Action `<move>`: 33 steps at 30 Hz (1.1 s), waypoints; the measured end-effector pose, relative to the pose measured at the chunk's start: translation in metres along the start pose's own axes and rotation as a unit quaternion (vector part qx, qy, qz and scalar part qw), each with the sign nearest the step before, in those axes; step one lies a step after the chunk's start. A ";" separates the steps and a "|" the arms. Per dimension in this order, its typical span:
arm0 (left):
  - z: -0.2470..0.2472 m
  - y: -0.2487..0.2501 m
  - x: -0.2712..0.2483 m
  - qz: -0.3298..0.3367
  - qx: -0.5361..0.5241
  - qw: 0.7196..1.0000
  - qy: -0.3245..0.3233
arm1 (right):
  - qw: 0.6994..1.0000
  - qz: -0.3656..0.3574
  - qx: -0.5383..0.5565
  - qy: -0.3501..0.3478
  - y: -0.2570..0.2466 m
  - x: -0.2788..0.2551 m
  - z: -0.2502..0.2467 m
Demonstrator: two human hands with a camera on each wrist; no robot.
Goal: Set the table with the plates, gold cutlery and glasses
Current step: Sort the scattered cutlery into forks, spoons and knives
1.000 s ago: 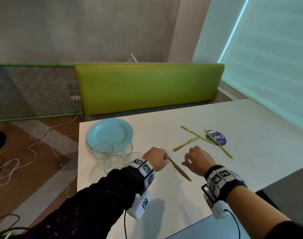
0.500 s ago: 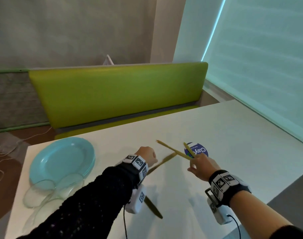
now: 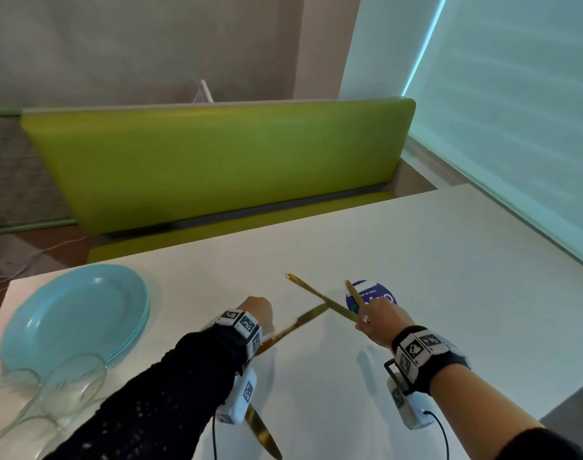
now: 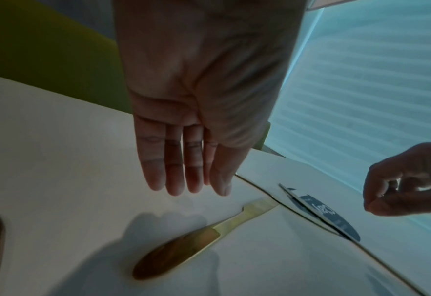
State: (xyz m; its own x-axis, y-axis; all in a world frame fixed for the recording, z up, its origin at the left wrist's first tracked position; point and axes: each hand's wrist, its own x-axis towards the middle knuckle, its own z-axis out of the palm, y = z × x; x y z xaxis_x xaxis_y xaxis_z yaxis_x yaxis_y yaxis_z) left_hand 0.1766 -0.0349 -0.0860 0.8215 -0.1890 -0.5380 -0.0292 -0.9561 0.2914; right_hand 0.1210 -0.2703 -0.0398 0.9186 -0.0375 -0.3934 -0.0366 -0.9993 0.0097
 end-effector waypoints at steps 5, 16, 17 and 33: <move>0.008 0.000 0.012 0.006 0.010 1.000 -0.025 | 1.000 0.007 0.005 -0.013 -0.002 0.008 0.010; 0.024 -0.003 0.020 0.012 0.023 0.998 -0.066 | 0.999 0.022 0.005 -0.034 0.000 0.011 0.031; 0.024 -0.003 0.021 0.009 0.021 0.998 -0.066 | 0.999 0.023 0.006 -0.033 0.001 0.010 0.031; 0.027 0.000 0.022 0.007 0.052 0.997 -0.062 | 0.999 0.026 0.015 -0.025 0.012 0.003 0.037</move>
State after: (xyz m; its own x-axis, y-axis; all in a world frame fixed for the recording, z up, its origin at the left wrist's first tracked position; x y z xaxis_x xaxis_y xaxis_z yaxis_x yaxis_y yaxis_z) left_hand 0.1797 -0.0455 -0.1192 0.7444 -0.2218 -0.6298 -0.1031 -0.9701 0.2197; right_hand 0.1086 -0.2825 -0.0744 0.8947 -0.0876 -0.4381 -0.0954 -0.9954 0.0042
